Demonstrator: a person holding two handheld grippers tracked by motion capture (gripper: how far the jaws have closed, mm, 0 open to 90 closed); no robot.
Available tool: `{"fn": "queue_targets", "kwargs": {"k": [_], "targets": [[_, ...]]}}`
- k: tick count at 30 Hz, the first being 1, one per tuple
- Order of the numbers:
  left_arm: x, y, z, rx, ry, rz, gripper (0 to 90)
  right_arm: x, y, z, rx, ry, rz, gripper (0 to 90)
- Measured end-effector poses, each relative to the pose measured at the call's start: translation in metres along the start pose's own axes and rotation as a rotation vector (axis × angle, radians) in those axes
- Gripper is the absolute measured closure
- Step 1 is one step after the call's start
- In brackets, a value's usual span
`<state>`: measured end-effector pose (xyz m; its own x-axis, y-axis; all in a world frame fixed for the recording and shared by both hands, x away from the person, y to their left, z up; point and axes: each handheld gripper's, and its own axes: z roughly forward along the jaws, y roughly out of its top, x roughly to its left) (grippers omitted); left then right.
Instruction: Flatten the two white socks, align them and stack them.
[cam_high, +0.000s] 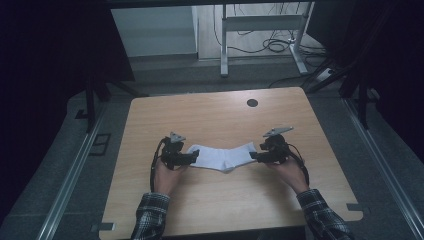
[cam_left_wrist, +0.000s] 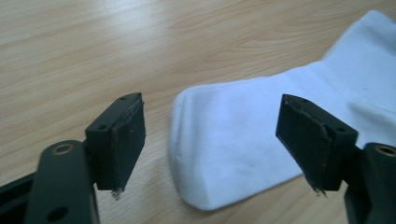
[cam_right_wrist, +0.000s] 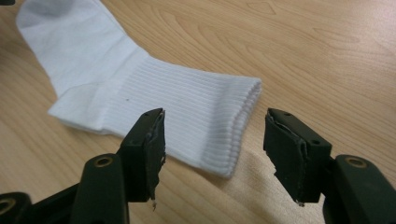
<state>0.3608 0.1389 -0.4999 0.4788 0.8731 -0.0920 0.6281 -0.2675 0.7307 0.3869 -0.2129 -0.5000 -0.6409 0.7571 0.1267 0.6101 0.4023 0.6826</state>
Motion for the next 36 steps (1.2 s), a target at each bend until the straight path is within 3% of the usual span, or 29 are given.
{"fn": "queue_targets", "kwargs": {"k": [9, 16, 27, 36], "targets": [[-0.012, -0.002, -0.018, -0.015, -0.055, -0.004, 16.0, 0.012, -0.001, -0.018, -0.022, 0.020, -0.033, 29.6], [-0.018, -0.014, -0.042, -0.027, -0.093, 0.009, 14.1, 0.020, -0.008, -0.037, -0.053, 0.030, -0.065, 23.4], [-0.026, -0.052, -0.067, -0.008, -0.079, 0.073, 13.0, 0.027, -0.037, -0.059, -0.070, 0.028, -0.083, 17.4], [-0.023, -0.091, -0.068, 0.028, -0.062, 0.071, 12.4, 0.024, -0.064, -0.055, -0.037, 0.015, -0.076, 13.3]]}}
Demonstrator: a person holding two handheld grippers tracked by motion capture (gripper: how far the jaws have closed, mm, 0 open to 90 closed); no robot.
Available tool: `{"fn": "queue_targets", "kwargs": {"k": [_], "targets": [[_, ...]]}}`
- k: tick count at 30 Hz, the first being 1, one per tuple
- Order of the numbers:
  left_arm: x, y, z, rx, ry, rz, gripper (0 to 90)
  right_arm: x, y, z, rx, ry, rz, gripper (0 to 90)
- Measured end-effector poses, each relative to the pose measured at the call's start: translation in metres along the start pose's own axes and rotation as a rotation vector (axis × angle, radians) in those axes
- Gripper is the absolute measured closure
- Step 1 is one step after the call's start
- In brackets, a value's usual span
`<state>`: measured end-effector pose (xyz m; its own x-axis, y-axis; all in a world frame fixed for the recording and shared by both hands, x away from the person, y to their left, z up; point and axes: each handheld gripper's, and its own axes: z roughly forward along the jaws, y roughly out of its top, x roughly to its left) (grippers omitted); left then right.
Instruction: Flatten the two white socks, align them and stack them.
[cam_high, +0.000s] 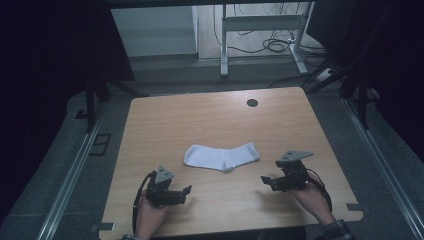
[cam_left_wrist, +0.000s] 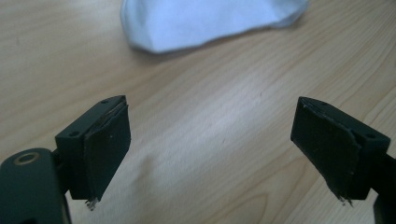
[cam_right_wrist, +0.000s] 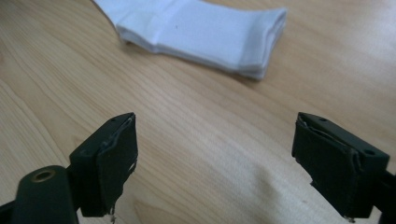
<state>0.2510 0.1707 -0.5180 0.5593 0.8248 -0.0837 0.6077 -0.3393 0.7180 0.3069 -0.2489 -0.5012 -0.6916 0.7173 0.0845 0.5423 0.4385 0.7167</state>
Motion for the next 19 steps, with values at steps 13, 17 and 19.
{"fn": "queue_targets", "kwargs": {"k": [13, 17, 19], "targets": [[-0.004, -0.023, 0.014, 0.054, 0.031, 0.043, 11.4, 0.006, -0.029, 0.028, 0.044, -0.025, -0.092, 4.5], [-0.004, -0.023, 0.015, 0.056, 0.033, 0.041, 11.3, 0.006, -0.031, 0.028, 0.025, -0.028, -0.087, 4.3], [-0.004, -0.023, 0.015, 0.056, 0.033, 0.040, 11.3, 0.006, -0.032, 0.028, 0.018, -0.032, -0.085, 4.3]]}}
